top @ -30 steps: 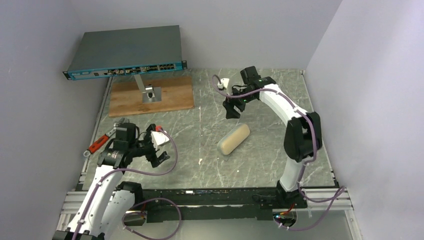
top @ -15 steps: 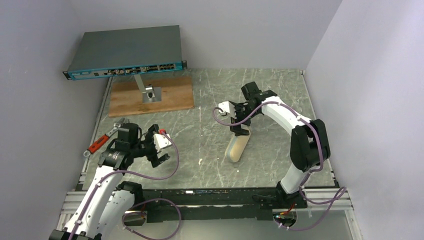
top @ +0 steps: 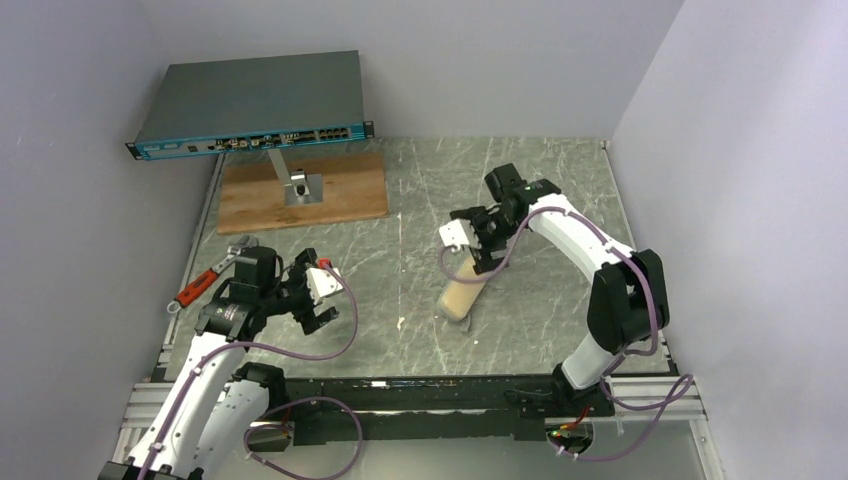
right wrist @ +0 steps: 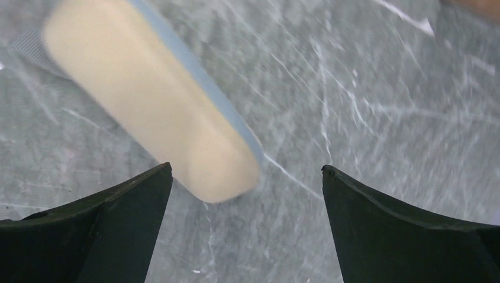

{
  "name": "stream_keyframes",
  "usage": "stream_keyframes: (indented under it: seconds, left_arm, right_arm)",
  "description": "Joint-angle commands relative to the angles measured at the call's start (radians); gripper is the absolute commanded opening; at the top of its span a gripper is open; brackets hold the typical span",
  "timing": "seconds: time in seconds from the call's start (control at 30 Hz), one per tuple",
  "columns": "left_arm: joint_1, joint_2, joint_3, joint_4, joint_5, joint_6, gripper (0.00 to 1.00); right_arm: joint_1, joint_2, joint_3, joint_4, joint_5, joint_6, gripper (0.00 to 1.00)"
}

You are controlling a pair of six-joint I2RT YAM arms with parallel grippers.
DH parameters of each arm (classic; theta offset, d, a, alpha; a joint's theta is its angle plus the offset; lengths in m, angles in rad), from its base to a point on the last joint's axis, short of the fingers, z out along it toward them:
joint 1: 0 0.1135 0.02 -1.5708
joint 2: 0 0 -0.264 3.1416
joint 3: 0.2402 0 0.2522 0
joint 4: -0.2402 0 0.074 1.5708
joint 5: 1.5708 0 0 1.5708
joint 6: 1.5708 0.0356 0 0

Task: Open the umbrella

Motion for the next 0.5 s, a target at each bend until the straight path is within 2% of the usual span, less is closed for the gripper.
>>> stream_keyframes:
  seconds: [0.0,0.07,0.17,0.47]
  left_arm:
    - [-0.005,0.010,0.039,0.004,0.006,0.000,1.00]
    - [-0.007,0.014,0.050,-0.009,0.005,0.004,1.00]
    - [-0.010,0.014,0.058,-0.016,-0.005,0.011,1.00]
    - [-0.026,0.004,0.059,-0.032,-0.010,0.025,1.00]
  right_arm:
    - [0.054,-0.044,-0.054,-0.076,-0.018,-0.305,1.00]
    - [0.061,-0.025,-0.056,-0.150,0.005,-0.401,1.00]
    - [0.070,-0.018,-0.081,-0.166,0.034,-0.493,1.00]
    - [0.089,0.090,-0.071,-0.076,0.066,-0.456,1.00]
